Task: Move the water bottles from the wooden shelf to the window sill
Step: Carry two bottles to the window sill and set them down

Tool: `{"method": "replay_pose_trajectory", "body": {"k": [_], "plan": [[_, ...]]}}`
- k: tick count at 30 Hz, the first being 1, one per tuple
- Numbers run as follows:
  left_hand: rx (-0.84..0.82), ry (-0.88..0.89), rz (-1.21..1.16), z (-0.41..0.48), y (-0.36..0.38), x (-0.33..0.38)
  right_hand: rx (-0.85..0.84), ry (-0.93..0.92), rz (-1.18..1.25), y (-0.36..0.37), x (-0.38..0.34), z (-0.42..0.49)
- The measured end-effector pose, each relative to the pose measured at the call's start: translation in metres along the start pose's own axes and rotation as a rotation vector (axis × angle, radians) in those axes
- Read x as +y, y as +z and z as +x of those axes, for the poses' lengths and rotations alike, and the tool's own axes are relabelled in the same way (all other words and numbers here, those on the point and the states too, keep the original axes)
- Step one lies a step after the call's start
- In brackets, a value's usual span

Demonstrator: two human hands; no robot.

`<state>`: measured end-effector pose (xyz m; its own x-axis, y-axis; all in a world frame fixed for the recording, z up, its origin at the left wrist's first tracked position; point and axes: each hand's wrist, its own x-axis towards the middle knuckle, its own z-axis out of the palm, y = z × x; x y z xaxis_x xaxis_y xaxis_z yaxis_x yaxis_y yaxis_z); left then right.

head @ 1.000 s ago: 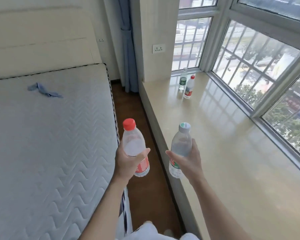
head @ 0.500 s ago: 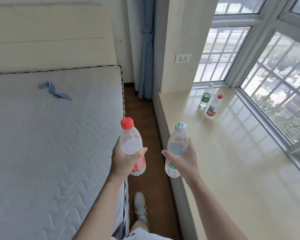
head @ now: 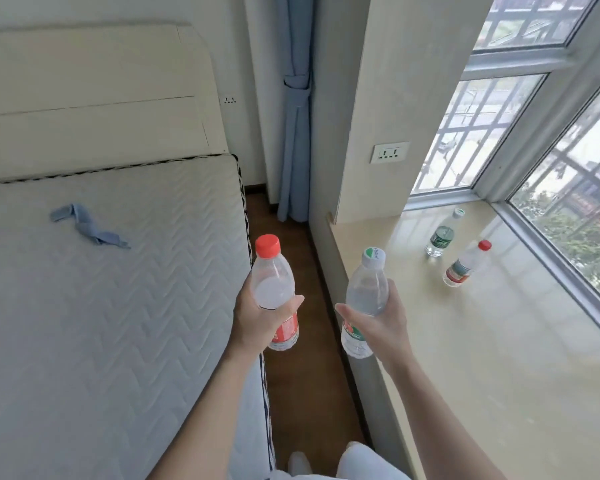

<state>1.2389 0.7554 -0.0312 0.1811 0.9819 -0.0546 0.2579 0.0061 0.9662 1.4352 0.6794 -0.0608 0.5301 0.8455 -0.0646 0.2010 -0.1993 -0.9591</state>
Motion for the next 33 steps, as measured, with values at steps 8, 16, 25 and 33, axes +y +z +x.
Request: {"method": "replay_pose_trajectory", "body": {"k": [8, 16, 25, 33], "plan": [[-0.073, -0.004, -0.003, 0.11, 0.022, 0.0, 0.03, -0.005, -0.019, 0.02, -0.001, 0.104], [-0.205, 0.047, 0.034, 0.259, 0.08, 0.018, 0.134, 0.033, 0.072, 0.014, -0.002, 0.245], [-0.429, 0.061, 0.048, 0.382, 0.181, 0.051, 0.272, 0.116, 0.097, -0.028, -0.001, 0.375], [-0.718, 0.137, 0.169, 0.424, 0.288, 0.071, 0.568, 0.282, 0.131, -0.088, 0.03, 0.384]]}}
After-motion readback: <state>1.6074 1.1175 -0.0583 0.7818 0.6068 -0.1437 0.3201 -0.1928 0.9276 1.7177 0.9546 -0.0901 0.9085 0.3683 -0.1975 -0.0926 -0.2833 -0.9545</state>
